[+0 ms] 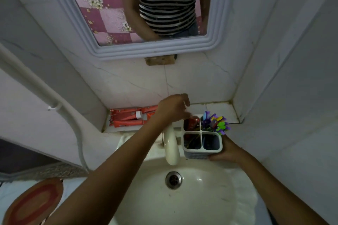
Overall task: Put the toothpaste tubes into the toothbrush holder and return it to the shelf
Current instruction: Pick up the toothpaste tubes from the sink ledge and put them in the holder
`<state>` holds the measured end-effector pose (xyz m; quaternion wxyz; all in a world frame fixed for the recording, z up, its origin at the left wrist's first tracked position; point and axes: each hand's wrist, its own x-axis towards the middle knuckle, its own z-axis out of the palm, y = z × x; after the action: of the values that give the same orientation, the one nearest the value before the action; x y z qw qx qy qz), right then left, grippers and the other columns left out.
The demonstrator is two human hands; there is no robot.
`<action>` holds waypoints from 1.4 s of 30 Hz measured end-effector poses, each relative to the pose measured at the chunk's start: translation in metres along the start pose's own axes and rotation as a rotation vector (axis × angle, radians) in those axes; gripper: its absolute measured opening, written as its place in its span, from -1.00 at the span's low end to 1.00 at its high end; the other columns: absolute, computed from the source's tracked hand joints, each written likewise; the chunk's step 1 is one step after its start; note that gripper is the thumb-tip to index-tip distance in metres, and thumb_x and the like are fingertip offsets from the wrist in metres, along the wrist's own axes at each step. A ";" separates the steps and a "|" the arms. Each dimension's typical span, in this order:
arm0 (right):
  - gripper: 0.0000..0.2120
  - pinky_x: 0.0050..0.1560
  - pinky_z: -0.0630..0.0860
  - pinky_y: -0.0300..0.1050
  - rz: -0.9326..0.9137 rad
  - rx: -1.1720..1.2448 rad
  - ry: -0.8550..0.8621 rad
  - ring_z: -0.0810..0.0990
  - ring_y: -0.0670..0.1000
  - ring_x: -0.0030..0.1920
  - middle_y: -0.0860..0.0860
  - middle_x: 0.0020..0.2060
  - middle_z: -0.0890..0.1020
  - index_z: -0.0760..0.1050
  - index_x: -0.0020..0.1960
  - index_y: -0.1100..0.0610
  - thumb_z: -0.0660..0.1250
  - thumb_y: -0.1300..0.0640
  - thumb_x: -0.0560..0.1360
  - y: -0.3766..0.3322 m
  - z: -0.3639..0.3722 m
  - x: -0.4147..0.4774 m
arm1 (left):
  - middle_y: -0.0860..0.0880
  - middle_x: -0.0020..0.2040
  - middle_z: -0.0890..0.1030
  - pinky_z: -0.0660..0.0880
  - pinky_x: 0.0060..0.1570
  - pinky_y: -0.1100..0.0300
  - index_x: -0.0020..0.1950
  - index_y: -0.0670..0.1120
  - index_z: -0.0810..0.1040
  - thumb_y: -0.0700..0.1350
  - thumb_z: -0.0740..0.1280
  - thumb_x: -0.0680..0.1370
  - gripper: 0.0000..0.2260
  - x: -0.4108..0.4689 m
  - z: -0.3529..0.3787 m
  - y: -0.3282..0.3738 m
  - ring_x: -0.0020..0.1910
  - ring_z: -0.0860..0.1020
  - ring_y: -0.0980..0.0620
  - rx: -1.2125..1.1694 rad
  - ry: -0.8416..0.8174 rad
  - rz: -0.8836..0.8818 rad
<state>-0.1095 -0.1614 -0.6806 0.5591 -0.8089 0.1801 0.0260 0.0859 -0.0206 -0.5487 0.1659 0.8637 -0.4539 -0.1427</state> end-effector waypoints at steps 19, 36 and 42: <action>-0.39 -0.08 0.45 -0.57 0.080 0.070 -0.027 0.53 -0.46 -0.04 -0.18 -0.02 0.54 0.41 0.09 0.02 0.49 0.24 0.08 -0.016 0.002 -0.005 | -0.13 0.25 0.57 0.52 0.14 0.00 0.32 -0.09 0.44 0.12 0.42 0.44 -0.47 0.042 0.061 -0.096 0.18 0.57 -0.13 0.334 -0.180 -0.087; -0.13 0.03 0.50 -0.44 0.054 0.030 -0.006 0.53 -0.25 0.16 0.01 0.15 0.55 0.31 0.30 0.14 0.54 0.09 0.04 -0.012 0.003 -0.005 | 0.00 0.04 0.61 0.43 0.09 -0.04 0.23 0.09 0.46 0.21 0.41 0.40 -0.54 -0.015 -0.075 -0.042 -0.03 0.59 -0.05 0.580 0.172 0.153; -0.18 0.02 0.47 -0.49 0.069 0.033 -0.021 0.51 -0.33 0.11 -0.08 0.12 0.52 0.29 0.25 0.00 0.55 0.14 0.05 -0.022 0.001 -0.009 | -0.02 0.03 0.63 0.44 0.05 0.00 0.24 0.07 0.47 0.04 0.43 0.45 -0.62 -0.033 -0.085 0.012 -0.03 0.61 -0.04 0.794 0.102 0.544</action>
<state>-0.1112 -0.1515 -0.6591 0.5730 -0.7926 0.2022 0.0508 0.0931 0.0138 -0.4638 -0.1232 0.7161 -0.6742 0.1324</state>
